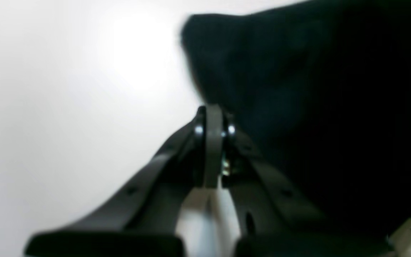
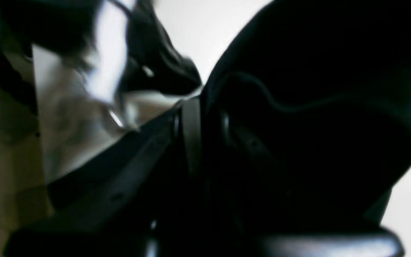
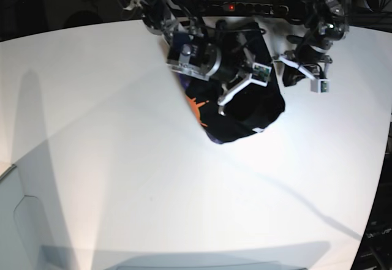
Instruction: Fold the T-shirt properly
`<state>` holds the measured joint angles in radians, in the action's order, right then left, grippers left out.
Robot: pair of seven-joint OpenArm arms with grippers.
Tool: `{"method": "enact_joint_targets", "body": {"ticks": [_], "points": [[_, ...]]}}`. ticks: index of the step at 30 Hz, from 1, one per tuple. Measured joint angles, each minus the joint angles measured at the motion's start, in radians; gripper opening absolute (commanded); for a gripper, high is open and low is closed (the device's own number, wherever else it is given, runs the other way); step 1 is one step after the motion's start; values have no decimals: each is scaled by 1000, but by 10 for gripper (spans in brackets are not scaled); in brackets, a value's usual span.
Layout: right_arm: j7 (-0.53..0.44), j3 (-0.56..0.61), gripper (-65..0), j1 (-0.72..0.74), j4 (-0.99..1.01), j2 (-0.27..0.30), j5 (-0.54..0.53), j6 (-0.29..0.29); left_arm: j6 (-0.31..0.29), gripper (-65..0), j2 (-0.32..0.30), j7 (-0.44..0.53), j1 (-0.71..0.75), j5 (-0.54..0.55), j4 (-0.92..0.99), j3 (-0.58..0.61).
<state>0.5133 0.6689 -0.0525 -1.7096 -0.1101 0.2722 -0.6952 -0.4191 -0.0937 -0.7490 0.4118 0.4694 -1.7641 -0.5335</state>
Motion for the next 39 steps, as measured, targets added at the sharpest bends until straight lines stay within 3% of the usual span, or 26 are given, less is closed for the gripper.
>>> {"method": "enact_joint_targets", "body": {"ticks": [9, 16, 20, 23, 28, 32, 39], "points": [[-3, 2, -650, 30, 69, -1, 1, 0, -2, -650, 2, -2, 94, 3, -125, -131], [-2, 8, -414, 25, 106, -1, 1, 0, -4, -650, 5, -3, 103, 7, -127, -232], [-1, 2, -330, 5, -8, -1, 2, 0, -4, -650, 5, -3, 97, 7, -127, -243], [-13, -10, -319, -20, -131, 5, -10, 0, -5, -650, 3, -3, 92, 7, -127, -243], [-1, -144, -318, -76, -225, 30, -2, 0, -4, -650, 3, -3, 92, 7, -127, -243], [-11, -233, -319, -115, -222, 33, -3, 0, -5, -650, 8, -7, 70, 7, -127, -243], [-20, -232, -318, -178, -150, 52, -10, 0, -5, -650, 5, -5, 58, 9, -127, -243]]}}
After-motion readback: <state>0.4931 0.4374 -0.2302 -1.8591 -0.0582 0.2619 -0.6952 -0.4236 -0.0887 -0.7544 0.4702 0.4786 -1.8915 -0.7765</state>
